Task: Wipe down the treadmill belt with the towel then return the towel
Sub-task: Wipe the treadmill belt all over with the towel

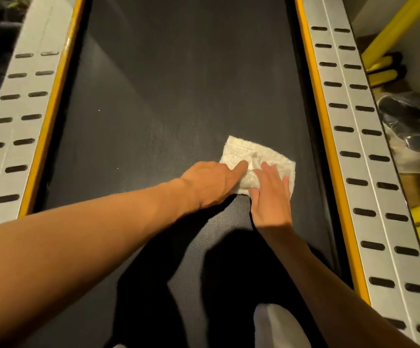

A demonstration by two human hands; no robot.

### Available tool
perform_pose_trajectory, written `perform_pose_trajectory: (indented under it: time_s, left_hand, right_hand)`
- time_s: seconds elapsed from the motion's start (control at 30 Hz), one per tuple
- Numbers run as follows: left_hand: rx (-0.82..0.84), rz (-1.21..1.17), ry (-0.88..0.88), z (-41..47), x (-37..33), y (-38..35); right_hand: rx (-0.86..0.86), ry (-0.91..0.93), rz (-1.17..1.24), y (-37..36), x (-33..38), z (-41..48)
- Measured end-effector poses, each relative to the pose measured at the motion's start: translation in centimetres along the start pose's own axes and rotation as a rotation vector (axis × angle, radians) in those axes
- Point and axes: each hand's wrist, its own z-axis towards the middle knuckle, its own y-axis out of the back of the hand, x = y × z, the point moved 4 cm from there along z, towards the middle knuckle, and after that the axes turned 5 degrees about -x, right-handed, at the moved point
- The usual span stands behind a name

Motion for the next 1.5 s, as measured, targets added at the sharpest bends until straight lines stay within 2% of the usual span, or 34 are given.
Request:
perform_pose_trajectory:
  time_s: [0.1,0.23,0.3,0.53,0.6,0.67,0.73,0.83,0.97,1.03,1.13,1.23,1.4,1.5]
  left_hand:
    - [0.047,0.04,0.024,0.8,-0.3,0.3]
    - [0.146,0.029,-0.044,-1.4,-0.1,-0.4]
    - [0.133,0.034,-0.079,-2.6,0.3,-0.8]
    - [0.124,0.109,0.064,-0.8,4.6,1.5]
    - [0.189,0.091,0.02,-1.9,5.0,1.1]
    - [0.254,0.071,-0.097,-4.1,4.7,-0.2]
    - [0.225,0.06,-0.161,-6.5,4.6,-1.7]
    - [0.144,0.01,-0.038,-7.6,6.1,-2.2]
    - [0.173,-0.017,0.117,-6.8,8.3,-0.2]
    - [0.205,0.006,0.112,-7.3,8.4,0.2]
    - [0.24,0.075,-0.002,-9.5,7.2,-1.4]
    - [0.195,0.081,-0.076,-12.1,7.2,-3.3]
    - [0.152,0.059,0.045,-12.5,11.3,-2.6]
    - [0.141,0.067,0.105,-13.0,12.8,-2.0]
  right_hand:
    - [0.002,0.003,0.018,-0.7,1.3,-0.7]
    - [0.02,0.133,0.016,-1.8,3.3,-4.6]
    - [0.018,0.188,0.011,-1.9,3.6,-4.9]
    - [0.063,0.137,0.022,-2.9,6.4,0.8]
    - [0.067,0.175,0.03,-3.3,7.4,-0.2]
    - [0.098,0.225,0.029,-3.9,7.9,-2.5]
    - [0.148,0.277,0.04,-4.5,8.3,-4.4]
    - [0.172,0.317,0.06,-5.0,8.9,-3.2]
    - [0.17,0.299,0.089,-5.7,10.6,-0.2]
    - [0.164,0.322,0.08,-6.1,11.4,-0.6]
    - [0.182,0.402,0.108,-6.6,11.6,-3.6]
    - [0.19,0.495,0.126,-6.5,11.9,-6.1]
    - [0.286,0.466,0.12,-7.6,15.0,-2.7]
    - [0.288,0.479,0.127,-8.5,16.7,-1.9]
